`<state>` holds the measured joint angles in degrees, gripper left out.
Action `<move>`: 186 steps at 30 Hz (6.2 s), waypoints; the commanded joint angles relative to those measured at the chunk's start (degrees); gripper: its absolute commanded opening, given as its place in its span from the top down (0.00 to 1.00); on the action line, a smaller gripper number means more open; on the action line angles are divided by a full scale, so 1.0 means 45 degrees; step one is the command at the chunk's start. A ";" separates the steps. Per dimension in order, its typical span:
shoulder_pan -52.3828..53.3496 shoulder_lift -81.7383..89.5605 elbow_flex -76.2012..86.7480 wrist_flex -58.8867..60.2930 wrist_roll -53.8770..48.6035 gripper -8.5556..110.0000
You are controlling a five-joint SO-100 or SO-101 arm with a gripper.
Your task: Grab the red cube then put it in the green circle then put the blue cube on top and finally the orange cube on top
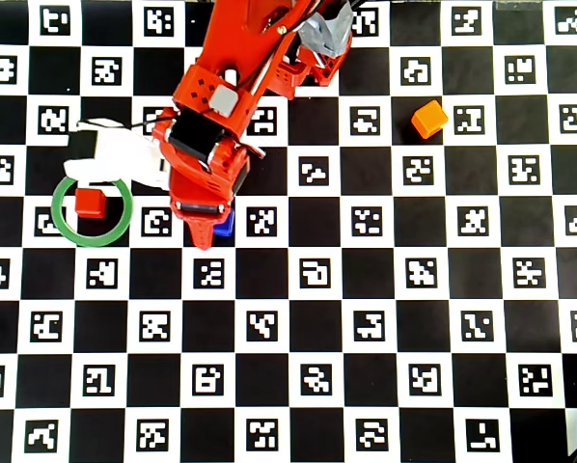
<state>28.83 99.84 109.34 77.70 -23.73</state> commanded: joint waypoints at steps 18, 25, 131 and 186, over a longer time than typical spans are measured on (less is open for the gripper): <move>-0.0488 0.0586 0.2930 -0.3848 0.0117 0.61; -0.0703 0.0273 0.3320 -0.4609 0.0156 0.61; 0.5781 -0.4961 -0.8613 0.1230 -0.6309 0.88; 0.5938 -0.6055 -0.7324 -0.0566 -0.6895 0.88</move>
<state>55.20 69.70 76.46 75.76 -54.49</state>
